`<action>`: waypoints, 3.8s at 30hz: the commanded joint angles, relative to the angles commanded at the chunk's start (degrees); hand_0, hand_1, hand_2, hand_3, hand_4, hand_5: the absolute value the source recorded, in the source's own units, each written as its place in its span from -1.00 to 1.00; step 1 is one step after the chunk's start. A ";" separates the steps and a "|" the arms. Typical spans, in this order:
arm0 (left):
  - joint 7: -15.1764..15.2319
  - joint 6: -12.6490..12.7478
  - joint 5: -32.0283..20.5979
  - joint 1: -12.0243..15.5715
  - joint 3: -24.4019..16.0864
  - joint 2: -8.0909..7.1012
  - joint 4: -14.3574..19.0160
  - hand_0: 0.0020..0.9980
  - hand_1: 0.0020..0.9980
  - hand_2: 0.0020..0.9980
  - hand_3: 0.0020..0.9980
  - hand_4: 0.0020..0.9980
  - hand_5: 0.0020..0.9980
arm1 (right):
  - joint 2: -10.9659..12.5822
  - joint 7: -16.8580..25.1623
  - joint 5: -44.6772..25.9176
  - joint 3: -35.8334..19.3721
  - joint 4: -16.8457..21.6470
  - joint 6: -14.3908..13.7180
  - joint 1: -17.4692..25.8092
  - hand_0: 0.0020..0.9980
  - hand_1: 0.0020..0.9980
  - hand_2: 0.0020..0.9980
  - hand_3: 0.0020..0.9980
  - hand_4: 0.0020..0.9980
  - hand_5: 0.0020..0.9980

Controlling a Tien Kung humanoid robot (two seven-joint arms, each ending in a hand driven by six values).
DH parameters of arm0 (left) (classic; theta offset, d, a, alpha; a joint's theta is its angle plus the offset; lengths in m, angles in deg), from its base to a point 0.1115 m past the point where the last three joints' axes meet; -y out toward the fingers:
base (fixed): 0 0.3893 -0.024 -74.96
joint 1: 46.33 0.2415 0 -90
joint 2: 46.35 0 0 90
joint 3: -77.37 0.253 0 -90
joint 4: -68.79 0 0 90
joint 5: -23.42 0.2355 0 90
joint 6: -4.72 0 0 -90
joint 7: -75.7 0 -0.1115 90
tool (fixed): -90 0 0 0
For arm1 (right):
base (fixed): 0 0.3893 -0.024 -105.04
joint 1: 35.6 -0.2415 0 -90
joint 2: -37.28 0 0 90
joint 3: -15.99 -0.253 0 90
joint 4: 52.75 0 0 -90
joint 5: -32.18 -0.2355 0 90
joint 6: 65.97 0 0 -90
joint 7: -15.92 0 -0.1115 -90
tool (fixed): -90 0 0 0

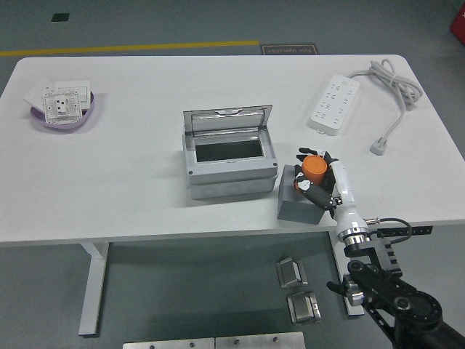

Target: Pick up the cylinder from the cube,place it in the box,flap close box

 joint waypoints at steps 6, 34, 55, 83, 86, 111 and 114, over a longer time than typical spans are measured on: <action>0.24 0.11 -0.44 0.02 0.37 -0.01 0.00 0.47 0.49 0.50 0.76 0.17 -0.74 | 0.00 -0.18 0.78 -0.14 0.60 -0.32 -0.12 0.59 0.32 0.23 0.03 -1.00 -1.00; 0.15 0.35 -1.12 0.00 1.14 -0.58 0.00 0.47 0.48 0.49 0.75 0.17 -0.75 | -0.22 -14.17 16.95 4.70 3.50 -1.08 -14.05 0.55 0.29 0.23 -0.01 -1.00 -1.00; 0.11 0.69 -0.95 -0.22 1.28 -1.20 0.00 0.46 0.48 0.48 0.75 0.17 -0.75 | -4.28 -30.21 33.18 11.67 -3.29 6.68 -25.86 -0.49 -0.41 -0.03 -0.16 -0.98 -1.00; 0.33 0.83 -0.64 -0.54 1.64 -1.84 0.00 0.46 0.48 0.49 0.75 0.17 -0.74 | -6.37 -33.42 41.15 24.00 -13.51 11.58 -37.78 -0.59 -0.40 0.00 -0.14 -0.89 -1.00; 0.35 0.83 -0.78 -0.60 1.83 -1.90 0.00 0.46 0.48 0.49 0.74 0.17 -0.73 | -6.42 -33.30 41.61 24.14 -13.54 11.71 -37.92 -0.19 -0.07 0.15 0.21 -0.38 -1.00; 0.51 0.77 -1.32 -0.84 2.88 -2.10 0.00 0.46 0.48 0.48 0.75 0.17 -0.72 | -5.84 -32.77 42.61 24.30 -13.89 11.82 -37.18 -0.25 0.03 0.30 0.62 0.69 -0.53; 0.53 0.76 -1.51 -0.93 3.14 -2.08 0.00 0.46 0.48 0.48 0.74 0.16 -0.72 | -5.71 -32.50 42.65 23.93 -13.82 11.55 -37.17 -0.25 0.02 0.30 0.62 0.73 -0.50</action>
